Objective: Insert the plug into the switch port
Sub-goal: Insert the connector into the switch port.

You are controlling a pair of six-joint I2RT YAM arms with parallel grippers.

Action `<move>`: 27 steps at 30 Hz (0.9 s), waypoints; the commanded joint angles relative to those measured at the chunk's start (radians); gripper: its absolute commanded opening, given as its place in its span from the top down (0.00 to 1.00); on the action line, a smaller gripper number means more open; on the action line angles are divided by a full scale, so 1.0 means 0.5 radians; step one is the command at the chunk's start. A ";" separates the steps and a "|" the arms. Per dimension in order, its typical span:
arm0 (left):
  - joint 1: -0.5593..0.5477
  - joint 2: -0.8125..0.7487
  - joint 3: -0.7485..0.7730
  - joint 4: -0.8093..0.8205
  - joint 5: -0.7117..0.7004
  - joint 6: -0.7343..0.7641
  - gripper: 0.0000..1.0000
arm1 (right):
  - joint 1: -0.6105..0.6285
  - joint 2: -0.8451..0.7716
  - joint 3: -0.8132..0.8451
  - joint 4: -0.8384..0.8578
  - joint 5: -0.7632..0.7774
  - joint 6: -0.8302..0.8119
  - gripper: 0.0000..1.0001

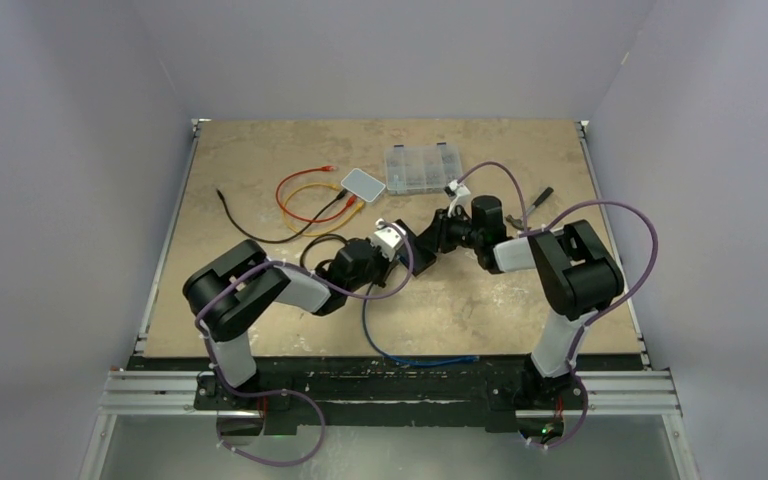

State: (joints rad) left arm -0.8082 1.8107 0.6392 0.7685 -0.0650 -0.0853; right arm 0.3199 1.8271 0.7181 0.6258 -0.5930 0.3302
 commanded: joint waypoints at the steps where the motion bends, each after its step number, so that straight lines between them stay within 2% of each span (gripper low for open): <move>1: 0.013 -0.213 0.003 0.084 -0.179 0.007 0.87 | 0.051 -0.025 -0.082 -0.271 -0.056 0.036 0.71; 7: 0.010 -0.299 0.035 -0.252 -0.126 -0.049 0.76 | 0.041 -0.052 -0.089 -0.283 0.007 0.030 0.63; 14: 0.011 -0.345 0.042 -0.500 -0.036 -0.100 0.70 | 0.041 -0.052 -0.089 -0.279 0.026 0.024 0.57; 21: -0.004 -0.427 0.121 -0.815 0.037 -0.115 0.68 | 0.039 -0.051 -0.085 -0.267 0.038 0.020 0.49; 27: -0.004 -0.357 0.174 -0.909 -0.022 -0.121 0.68 | 0.039 -0.040 -0.079 -0.247 0.036 0.008 0.47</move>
State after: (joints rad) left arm -0.8078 1.6291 0.6807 0.3614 -0.0715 -0.1238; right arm 0.3332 1.8061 0.6971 0.5648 -0.5938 0.3550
